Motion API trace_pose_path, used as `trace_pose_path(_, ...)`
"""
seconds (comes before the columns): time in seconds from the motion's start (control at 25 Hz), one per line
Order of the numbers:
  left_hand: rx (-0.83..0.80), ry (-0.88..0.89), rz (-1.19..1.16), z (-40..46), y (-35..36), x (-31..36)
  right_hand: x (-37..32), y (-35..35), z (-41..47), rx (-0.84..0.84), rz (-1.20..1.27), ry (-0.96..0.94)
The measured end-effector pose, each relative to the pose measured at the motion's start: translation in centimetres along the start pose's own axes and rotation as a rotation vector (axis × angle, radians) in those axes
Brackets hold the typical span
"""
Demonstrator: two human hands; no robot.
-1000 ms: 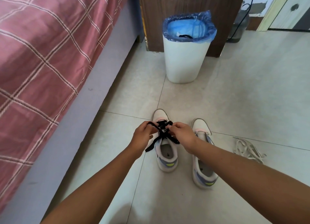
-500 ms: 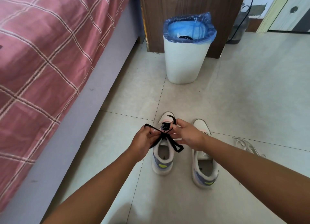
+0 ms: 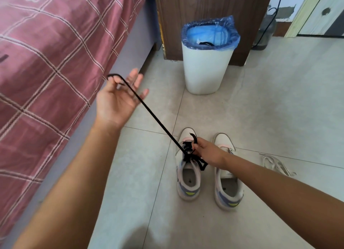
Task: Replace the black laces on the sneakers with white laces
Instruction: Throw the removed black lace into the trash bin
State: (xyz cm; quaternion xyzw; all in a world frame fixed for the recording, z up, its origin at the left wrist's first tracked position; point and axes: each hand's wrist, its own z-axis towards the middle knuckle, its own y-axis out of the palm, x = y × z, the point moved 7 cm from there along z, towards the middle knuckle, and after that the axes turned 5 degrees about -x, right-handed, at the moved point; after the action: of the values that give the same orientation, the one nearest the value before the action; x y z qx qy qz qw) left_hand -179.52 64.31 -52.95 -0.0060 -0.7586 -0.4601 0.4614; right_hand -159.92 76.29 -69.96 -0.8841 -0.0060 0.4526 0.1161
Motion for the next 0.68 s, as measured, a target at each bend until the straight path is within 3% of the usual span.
trace_pose_path(0.36,-0.145,0.106,-0.299,0.9,5.4,4.3,-0.4,0.0,0.8,-0.023,-0.108,-0.021)
trace_pose_path(0.44,-0.046,0.016,0.068,1.3,4.5,2.3,-0.6,-0.1,0.8,-0.009,-0.067,-0.018)
trace_pose_path(0.56,0.058,-0.296,0.969,-0.4,0.0,-5.4,-1.1,0.0,0.9,-0.006,-0.056,-0.023)
trace_pose_path(0.6,-0.04,-0.418,1.153,-1.9,-1.3,-8.9,-1.1,0.0,0.8,0.0,-0.043,-0.012)
trace_pose_path(0.68,-0.325,-0.582,1.279,-5.7,-2.3,-15.9,-1.2,0.1,0.3,0.001,0.027,-0.011)
